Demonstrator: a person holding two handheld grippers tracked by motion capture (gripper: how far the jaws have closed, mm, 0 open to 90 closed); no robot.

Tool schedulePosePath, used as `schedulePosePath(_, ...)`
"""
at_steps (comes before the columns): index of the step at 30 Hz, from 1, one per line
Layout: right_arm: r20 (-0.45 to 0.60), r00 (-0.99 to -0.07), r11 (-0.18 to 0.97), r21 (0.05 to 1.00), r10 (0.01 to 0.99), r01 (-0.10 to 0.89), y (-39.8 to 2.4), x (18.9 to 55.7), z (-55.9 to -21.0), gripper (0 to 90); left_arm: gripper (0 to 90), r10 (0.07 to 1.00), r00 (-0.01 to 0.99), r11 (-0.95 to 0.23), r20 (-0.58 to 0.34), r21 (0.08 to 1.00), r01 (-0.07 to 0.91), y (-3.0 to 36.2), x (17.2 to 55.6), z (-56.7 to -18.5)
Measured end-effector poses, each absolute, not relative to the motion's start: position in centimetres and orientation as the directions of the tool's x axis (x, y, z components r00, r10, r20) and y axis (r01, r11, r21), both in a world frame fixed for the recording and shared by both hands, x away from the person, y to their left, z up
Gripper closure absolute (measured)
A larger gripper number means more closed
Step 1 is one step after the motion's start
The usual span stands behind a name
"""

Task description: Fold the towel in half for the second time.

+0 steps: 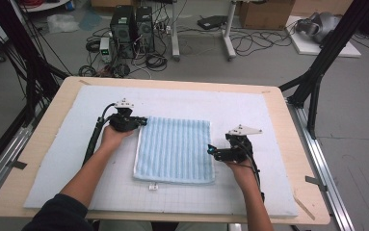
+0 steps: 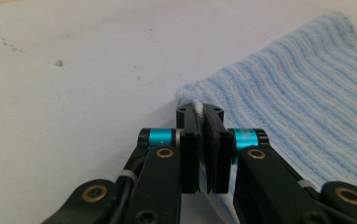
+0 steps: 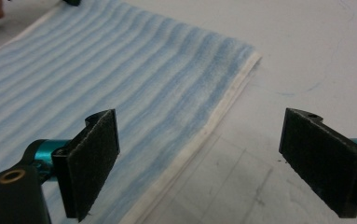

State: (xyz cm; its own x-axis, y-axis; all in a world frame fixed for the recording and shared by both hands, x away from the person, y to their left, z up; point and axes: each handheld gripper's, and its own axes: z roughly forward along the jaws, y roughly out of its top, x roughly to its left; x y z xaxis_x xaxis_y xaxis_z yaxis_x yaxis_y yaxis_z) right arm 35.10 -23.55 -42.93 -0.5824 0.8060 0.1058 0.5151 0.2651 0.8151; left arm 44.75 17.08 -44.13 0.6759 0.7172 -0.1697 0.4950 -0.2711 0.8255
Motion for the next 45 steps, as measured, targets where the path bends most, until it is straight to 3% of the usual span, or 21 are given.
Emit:
schedulePosePath(4, 0.117, -0.587, 0.277, 0.796, 0.801, 0.538, -22.9, 37.4, -42.9, 11.5, 85.3, 0.715, 0.677, -0.256, -0.175, 0.836, 0.486, 17.2, 44.6, -43.9)
schedulePosePath(10, 0.119, -0.589, 0.296, 0.774, 0.799, 0.559, -22.1, 40.4, -43.2, 18.9, 85.3, 0.712, 0.679, -0.252, -0.178, 0.838, 0.484, 17.3, 44.6, -43.8)
schedulePosePath(14, 0.130, -0.608, 0.301, 0.777, 0.783, 0.553, -21.8, 41.9, -43.2, 38.7, 85.3, 0.708, 0.682, -0.248, -0.184, 0.839, 0.484, 17.4, 44.6, -43.8)
schedulePosePath(22, 0.087, -0.564, 0.328, 0.737, 0.821, 0.591, -21.0, 44.5, -44.2, 51.7, 85.3, 0.705, 0.679, -0.231, -0.204, 0.839, 0.492, 17.4, 44.7, -43.9)
schedulePosePath(26, 0.076, -0.593, 0.366, 0.722, 0.802, 0.587, -20.2, 44.8, -44.3, 73.3, 85.3, 0.711, 0.671, -0.217, -0.212, 0.841, 0.495, 17.6, 44.8, -43.9)
schedulePosePath(29, 0.036, -0.594, 0.392, 0.720, 0.804, 0.573, -19.7, 44.8, -44.0, 82.8, 85.6, 0.722, 0.655, -0.182, -0.224, 0.852, 0.491, 17.7, 44.9, -43.7)
schedulePosePath(45, 0.029, -0.538, 0.316, 0.782, 0.842, 0.538, -19.6, 45.6, -42.3, 83.6, 87.4, 0.732, 0.648, -0.142, -0.211, 0.883, 0.447, 18.1, 45.7, -42.1)
